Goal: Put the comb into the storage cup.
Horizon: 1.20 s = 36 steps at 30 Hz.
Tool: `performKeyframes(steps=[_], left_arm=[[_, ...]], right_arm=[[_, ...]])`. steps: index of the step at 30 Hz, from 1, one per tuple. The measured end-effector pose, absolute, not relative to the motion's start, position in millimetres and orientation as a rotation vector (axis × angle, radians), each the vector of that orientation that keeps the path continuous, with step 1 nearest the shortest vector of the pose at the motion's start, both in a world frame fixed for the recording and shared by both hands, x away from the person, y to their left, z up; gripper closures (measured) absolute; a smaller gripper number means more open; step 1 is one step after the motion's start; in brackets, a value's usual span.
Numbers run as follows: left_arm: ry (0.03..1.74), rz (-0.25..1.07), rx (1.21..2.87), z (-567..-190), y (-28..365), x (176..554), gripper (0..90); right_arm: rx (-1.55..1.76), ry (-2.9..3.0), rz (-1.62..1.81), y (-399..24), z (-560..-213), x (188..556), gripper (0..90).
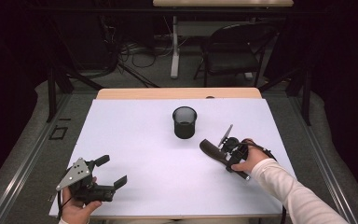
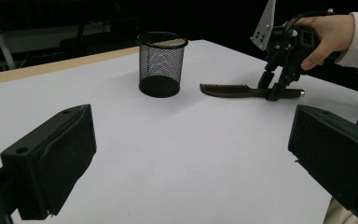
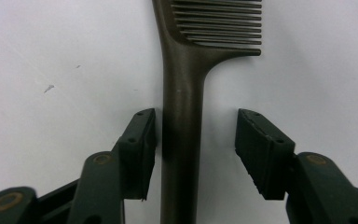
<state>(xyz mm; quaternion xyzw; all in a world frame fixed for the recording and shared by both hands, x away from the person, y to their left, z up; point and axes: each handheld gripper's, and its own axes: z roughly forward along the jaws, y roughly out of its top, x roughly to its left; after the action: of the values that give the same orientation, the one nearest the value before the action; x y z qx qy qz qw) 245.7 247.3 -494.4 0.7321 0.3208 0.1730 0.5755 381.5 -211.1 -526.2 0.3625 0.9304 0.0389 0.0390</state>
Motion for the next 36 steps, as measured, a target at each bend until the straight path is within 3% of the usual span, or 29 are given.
performKeyframes(steps=[25,36], left_arm=[[0.753,0.406,1.715,-494.7,247.5,245.8,1.0],[0.751,0.405,1.715,-495.0,247.5,246.2,1.0]], right_arm=[[1.089,2.891,0.152,-208.6,-525.9,379.8,68.4],[1.083,2.902,0.124,-208.9,-524.5,380.8,71.4]])
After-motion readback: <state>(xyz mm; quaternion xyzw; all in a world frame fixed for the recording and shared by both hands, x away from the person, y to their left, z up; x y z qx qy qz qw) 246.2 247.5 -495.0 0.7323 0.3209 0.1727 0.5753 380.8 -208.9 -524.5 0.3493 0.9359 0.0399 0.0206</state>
